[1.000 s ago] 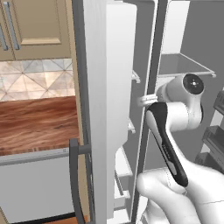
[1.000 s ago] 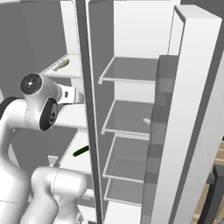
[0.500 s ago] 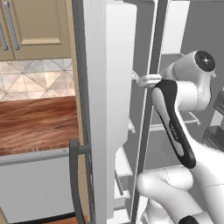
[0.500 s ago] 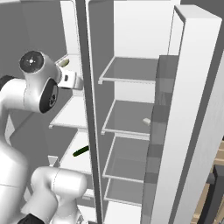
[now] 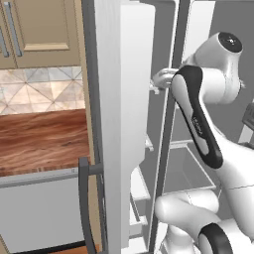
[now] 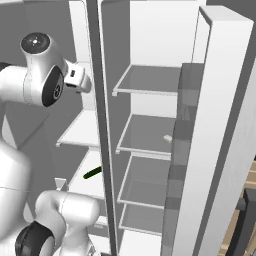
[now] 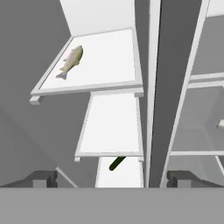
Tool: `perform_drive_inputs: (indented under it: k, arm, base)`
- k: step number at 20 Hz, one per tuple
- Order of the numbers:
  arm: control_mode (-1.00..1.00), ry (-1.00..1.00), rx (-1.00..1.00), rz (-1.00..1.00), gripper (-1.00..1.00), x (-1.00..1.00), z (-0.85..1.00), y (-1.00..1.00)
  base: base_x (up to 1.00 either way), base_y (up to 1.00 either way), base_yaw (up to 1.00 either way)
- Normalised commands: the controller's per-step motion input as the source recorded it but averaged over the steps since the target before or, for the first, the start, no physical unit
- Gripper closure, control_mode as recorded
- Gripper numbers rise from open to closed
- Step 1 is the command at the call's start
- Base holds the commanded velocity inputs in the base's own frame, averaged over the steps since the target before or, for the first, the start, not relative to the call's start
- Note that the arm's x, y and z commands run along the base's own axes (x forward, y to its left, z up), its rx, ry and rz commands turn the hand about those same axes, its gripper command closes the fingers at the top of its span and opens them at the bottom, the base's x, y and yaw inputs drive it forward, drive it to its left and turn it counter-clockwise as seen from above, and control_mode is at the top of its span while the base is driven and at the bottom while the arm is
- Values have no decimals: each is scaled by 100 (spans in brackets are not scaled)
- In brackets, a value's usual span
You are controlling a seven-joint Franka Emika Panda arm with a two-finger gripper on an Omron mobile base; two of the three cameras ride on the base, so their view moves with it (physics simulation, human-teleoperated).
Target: Pick up the frozen fish from the freezer, place it on any shelf in the fridge, and close the fridge and freezer doors when done.
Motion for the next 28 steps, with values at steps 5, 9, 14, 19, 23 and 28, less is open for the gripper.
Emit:
perform_drive_inputs:
  k: [5, 9, 14, 19, 23, 28]
  arm:
    - [-100, 0, 2, 0, -100, 43, -10, 27]
    - [-100, 0, 7, 0, -100, 53, -15, 26]
    - [-100, 0, 8, 0, -100, 63, 0, 17]
    - [-100, 0, 2, 0, -100, 68, 0, 17]
    - [-100, 3, 0, 0, -100, 66, 0, 19]
    - [-100, 4, 0, 0, -100, 61, 0, 20]
  base:
    - [0, 0, 0]
    - [0, 0, 0]
    - [0, 0, 0]
    - [0, 0, 0]
    - [0, 0, 0]
    - [0, 0, 0]
